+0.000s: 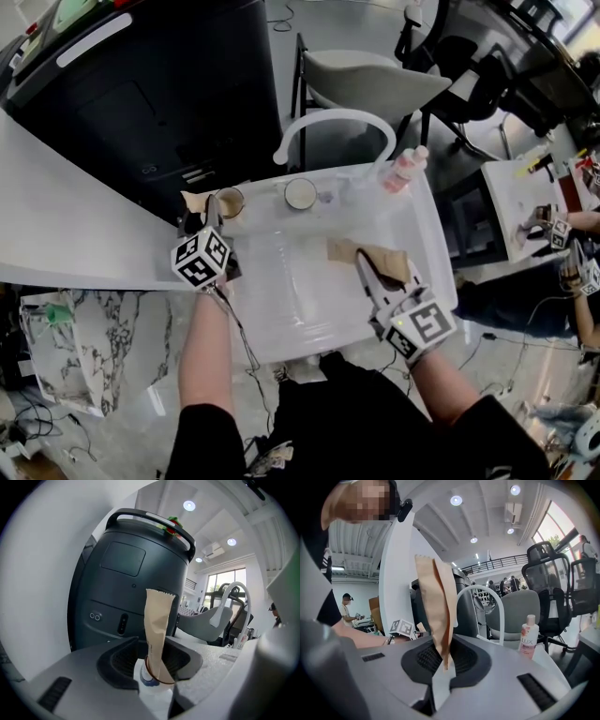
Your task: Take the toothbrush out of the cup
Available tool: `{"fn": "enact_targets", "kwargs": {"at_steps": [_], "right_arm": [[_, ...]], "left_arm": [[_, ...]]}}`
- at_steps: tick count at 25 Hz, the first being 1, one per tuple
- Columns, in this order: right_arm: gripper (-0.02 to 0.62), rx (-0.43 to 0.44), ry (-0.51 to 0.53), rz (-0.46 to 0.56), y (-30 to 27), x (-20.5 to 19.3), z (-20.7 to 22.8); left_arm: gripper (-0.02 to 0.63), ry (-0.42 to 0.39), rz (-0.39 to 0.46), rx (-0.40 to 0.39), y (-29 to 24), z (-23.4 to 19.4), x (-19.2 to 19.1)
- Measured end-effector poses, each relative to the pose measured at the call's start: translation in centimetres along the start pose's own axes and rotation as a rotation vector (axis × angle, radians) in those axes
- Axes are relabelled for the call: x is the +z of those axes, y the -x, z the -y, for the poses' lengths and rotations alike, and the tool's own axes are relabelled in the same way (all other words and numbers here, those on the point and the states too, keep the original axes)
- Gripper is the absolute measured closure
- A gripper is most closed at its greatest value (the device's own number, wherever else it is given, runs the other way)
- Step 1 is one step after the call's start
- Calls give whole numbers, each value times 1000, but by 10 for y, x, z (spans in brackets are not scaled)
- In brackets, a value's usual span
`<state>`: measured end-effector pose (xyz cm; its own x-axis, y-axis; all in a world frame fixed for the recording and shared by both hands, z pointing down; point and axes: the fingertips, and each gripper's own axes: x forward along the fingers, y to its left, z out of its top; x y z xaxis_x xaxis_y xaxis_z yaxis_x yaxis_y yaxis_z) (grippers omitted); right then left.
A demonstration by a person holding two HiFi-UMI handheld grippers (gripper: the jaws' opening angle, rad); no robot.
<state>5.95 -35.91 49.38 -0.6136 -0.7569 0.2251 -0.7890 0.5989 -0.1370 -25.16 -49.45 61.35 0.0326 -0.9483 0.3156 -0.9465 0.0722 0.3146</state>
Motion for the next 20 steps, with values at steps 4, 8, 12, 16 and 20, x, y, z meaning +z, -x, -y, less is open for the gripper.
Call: {"fn": "enact_targets", "kwargs": {"at_steps": [4, 8, 12, 16, 20], "right_arm": [[569, -7, 0, 1, -2, 1, 2], [569, -12, -3, 2, -3, 2, 2], [569, -17, -5, 9, -3, 5, -2], [569, -17, -11, 18, -5, 8, -8], [569, -12, -14, 33, -7, 11, -19]], "left_arm": [[544, -11, 4, -6, -4, 3, 2], [562, -27, 12, -15, -4, 8, 8], [565, -57, 42, -30, 5, 16, 23], [566, -96, 89, -59, 21, 30, 43], [566, -129, 146, -96, 45, 43, 64]]}}
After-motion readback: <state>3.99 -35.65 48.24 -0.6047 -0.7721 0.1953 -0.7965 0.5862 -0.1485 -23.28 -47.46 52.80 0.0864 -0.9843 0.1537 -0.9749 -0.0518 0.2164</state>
